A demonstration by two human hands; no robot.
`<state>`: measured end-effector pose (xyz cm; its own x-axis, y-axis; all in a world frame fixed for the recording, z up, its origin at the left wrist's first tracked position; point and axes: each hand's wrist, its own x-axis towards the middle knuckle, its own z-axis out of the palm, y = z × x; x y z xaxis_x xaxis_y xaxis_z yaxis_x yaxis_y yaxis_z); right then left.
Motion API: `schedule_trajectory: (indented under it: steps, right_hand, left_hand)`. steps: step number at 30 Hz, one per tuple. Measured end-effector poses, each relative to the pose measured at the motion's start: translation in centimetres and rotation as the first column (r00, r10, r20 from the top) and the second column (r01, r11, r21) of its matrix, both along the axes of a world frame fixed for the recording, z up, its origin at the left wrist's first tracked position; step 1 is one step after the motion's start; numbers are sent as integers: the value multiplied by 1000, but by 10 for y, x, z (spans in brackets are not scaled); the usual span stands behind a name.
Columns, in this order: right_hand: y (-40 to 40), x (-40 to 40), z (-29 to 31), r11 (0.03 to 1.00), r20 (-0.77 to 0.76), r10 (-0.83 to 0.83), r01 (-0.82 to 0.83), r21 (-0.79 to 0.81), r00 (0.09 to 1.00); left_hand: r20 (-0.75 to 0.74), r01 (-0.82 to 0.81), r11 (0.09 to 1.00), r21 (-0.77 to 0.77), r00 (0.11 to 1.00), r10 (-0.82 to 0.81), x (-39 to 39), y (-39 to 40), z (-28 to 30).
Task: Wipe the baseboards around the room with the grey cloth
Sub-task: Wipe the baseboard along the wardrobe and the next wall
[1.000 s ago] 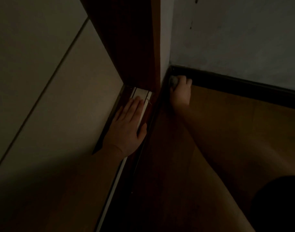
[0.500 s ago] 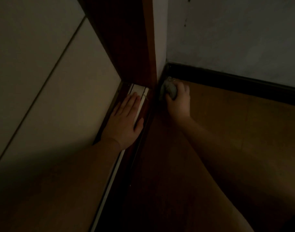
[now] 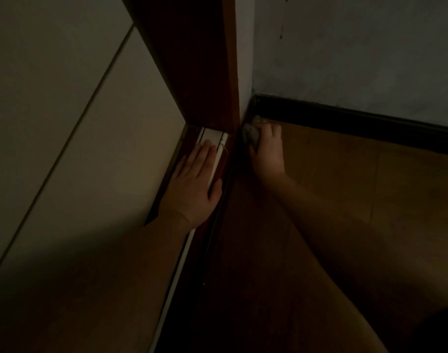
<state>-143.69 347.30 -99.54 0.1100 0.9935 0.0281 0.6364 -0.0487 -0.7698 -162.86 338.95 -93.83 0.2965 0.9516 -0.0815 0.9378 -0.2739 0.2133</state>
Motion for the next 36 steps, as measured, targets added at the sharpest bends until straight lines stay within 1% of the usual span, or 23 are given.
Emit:
schedule_trajectory:
  steps: [3,5,8,11,14,17,19,23,27,31,36]
  right_hand:
    - [37,2,6,998,43,-62,63,-15,997]
    - [56,1,9,989,39,-146,146,-8,989]
    - [70,-7,11,958,-13,-288,288,9,958]
    - [64,-13,4,926,-121,-378,377,-29,918]
    - [60,-8,-4,931,-208,-363,361,-45,909]
    - [56,3,-11,942,-236,-334,334,-42,912]
    - [54,12,-15,940,-209,-340,338,-45,917]
    - [54,25,-18,940,-107,-342,340,-34,934]
    - [59,24,-19,937,-103,-349,346,-48,932]
    - [65,14,-21,919,-126,-394,385,-86,911]
    - [68,8,-22,870,-195,-493,474,-136,848]
  left_hand:
    - [22,2,1000,5,1000,-2,-2,0,-1]
    - [27,1,1000,2,1000,-1,-2,1,-1]
    - [25,-2,1000,-3,1000,2,-2,1,0]
    - [39,2,1000,-10,999,-1,-5,-1,2]
    - [45,3,1000,-13,999,-3,-5,0,5]
    - [48,1,1000,-21,999,0,-3,0,8]
    - [56,4,1000,-23,998,-3,-2,1,9]
    - [56,12,1000,-21,998,-11,-2,1,9]
    - [53,10,1000,-15,999,-9,-1,0,7]
    - [44,10,1000,-5,999,-10,-2,1,5]
    - [45,10,1000,-17,999,-9,-2,1,6]
